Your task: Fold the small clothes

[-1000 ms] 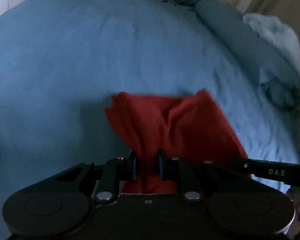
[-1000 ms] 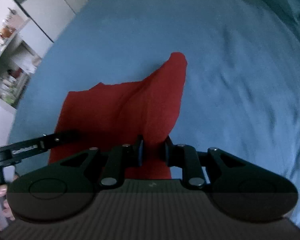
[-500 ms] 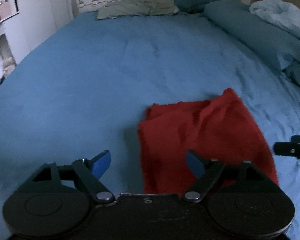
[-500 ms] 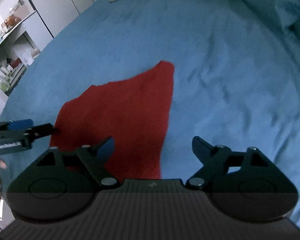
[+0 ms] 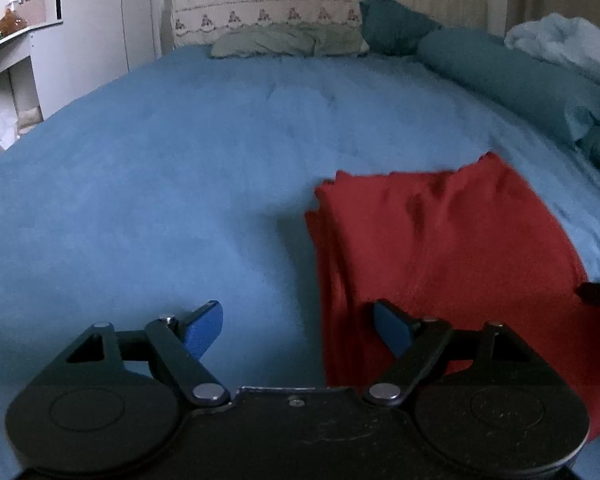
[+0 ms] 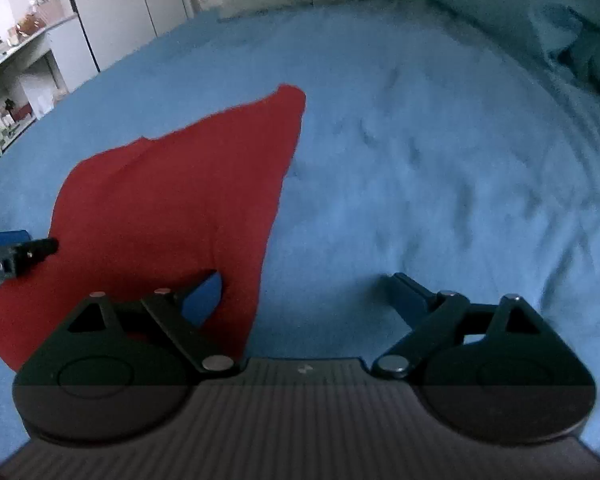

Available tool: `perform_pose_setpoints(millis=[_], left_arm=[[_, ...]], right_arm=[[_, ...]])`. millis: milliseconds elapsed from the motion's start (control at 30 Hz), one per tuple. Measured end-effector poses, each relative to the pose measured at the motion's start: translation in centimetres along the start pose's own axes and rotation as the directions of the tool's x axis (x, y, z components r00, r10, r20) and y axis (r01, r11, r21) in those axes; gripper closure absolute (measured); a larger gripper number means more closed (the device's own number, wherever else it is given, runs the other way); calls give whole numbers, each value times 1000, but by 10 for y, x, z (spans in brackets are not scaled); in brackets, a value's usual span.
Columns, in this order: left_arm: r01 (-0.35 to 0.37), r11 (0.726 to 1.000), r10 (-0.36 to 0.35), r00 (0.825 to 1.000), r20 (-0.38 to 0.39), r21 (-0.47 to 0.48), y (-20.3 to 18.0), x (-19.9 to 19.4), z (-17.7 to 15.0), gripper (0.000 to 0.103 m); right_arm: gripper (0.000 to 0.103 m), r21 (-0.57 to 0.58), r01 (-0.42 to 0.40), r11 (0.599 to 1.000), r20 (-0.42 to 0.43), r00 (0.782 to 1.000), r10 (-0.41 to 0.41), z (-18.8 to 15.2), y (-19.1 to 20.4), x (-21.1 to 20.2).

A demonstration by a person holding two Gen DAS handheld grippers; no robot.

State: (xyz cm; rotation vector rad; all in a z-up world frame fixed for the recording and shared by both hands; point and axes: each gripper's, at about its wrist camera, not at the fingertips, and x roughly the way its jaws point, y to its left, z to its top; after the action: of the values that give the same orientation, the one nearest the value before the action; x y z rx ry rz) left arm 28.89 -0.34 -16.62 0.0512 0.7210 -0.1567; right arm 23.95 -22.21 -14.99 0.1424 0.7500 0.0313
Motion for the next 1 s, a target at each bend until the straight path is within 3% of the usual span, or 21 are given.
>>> perform_pose_setpoints(millis=[100,267,400,533,667,1000], left_arm=[[-6,1000,5,999,44,4,-1,-33,15,23],[-10,1000,8,991,135,14,-2,-127,49,20],[-10,1000,9,988,155,7,-5,-201,56,0],[-27,1000,27,984,174,-4,-11,-261,39,0],[-66,998,68,989,134,-17,-17,-295,10,0],[-104,994,103,992,68,15,-35,-324,-48,0]], right_arm=[[0,4,15,1000,38,999,-15,4,8,-28],[0,0,21,1000,123,992,-21,28,41,-124],[0,22,48,999,152,987,-51,39,67,-205],[0,21,85,996,188,978,-88,31,91,-272],[0,39,102,994,165,980,-108,11,106,-312],[0,31,146,989,58,987,-148,-49,127,-337]])
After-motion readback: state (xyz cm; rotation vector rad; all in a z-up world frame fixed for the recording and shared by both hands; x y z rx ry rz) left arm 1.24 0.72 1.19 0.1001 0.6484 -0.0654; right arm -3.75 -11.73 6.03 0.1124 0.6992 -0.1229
